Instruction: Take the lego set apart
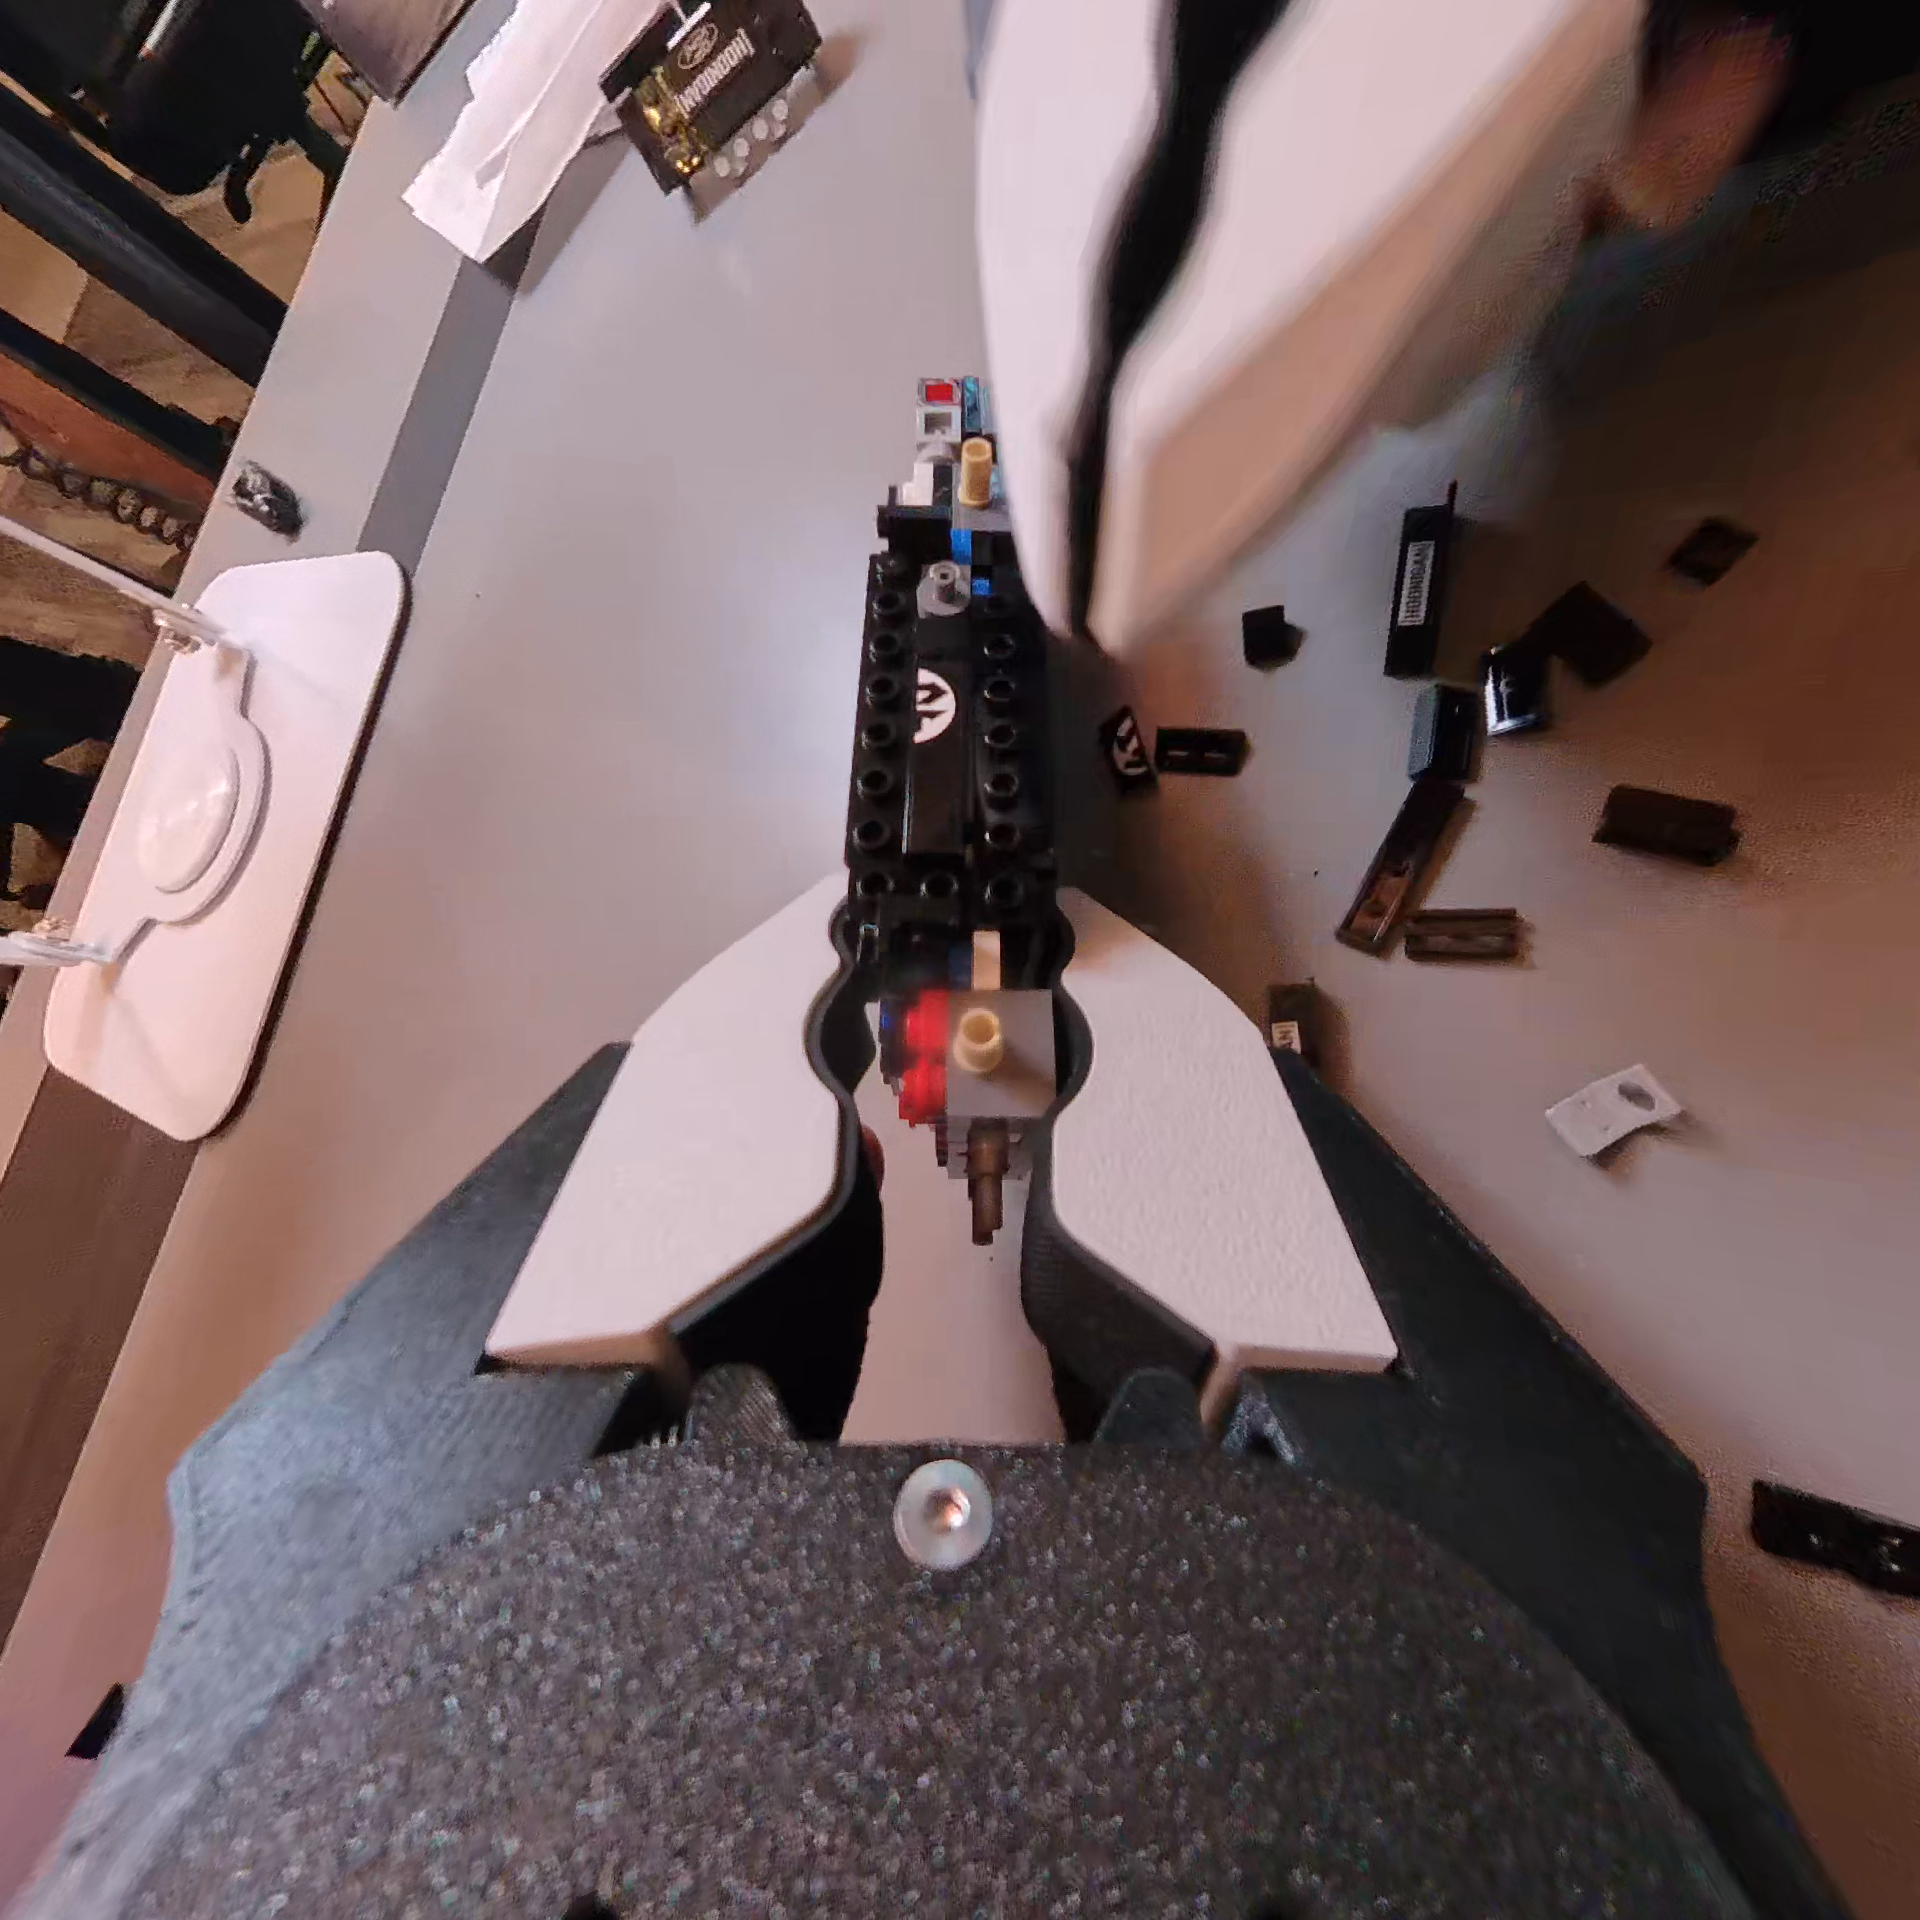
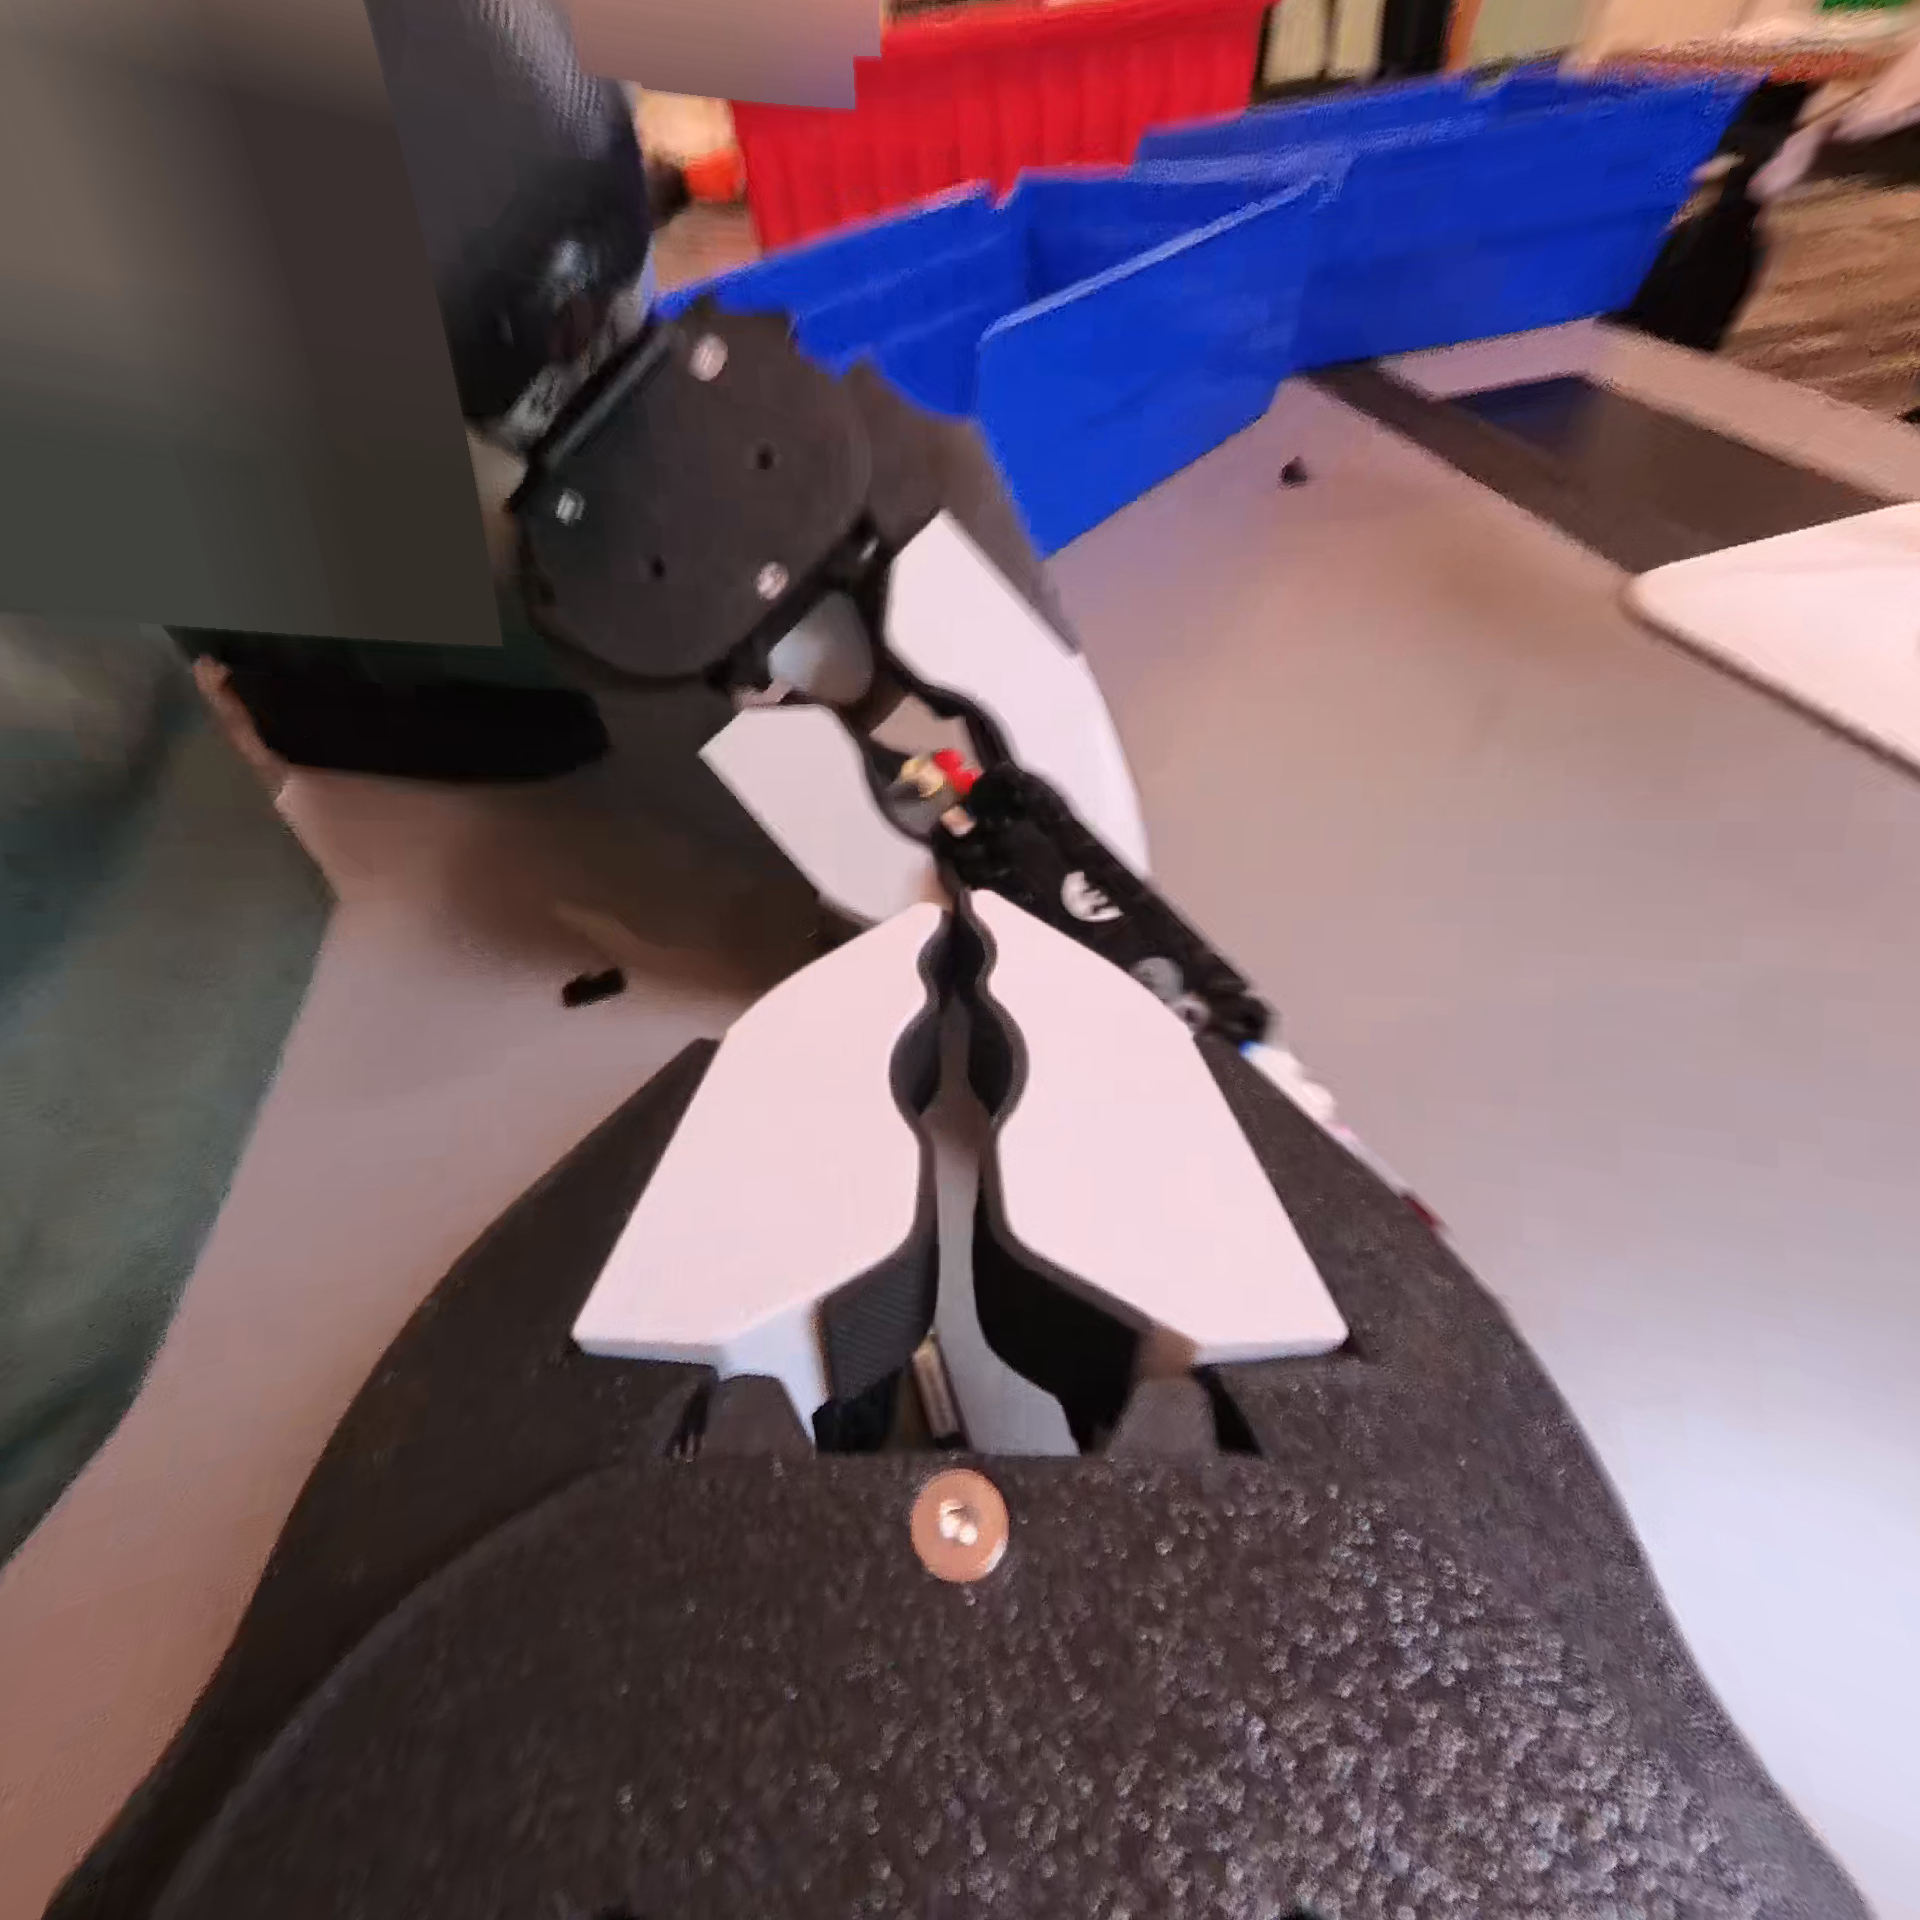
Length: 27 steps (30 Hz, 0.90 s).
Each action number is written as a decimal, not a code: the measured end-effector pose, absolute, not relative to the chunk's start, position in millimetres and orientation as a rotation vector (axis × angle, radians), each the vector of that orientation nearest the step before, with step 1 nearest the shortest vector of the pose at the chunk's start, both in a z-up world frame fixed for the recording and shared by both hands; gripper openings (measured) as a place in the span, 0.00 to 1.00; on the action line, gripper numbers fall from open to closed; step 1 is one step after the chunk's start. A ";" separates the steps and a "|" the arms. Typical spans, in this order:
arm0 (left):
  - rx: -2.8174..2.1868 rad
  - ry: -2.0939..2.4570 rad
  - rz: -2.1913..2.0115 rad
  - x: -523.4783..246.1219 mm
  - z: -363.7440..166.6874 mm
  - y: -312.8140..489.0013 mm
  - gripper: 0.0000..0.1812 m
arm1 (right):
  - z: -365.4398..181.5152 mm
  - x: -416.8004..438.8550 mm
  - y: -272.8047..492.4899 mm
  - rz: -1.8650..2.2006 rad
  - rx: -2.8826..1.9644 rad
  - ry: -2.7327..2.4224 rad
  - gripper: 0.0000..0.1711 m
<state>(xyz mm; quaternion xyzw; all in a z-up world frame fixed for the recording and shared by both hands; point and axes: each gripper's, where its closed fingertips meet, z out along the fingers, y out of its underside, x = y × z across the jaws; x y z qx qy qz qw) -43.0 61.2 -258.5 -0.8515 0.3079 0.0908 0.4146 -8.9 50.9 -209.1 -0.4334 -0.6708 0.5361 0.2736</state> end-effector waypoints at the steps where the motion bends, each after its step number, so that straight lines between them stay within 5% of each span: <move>1: -2.139 0.770 0.231 -44.5 -258.5 60.5 0.17 | -204.1 -10.4 63.5 1.395 -1.171 -1.748 0.00; 27: -2.016 0.958 0.543 -37.0 -244.9 61.6 0.17 | -226.2 -8.9 81.8 0.828 -1.155 -1.930 0.05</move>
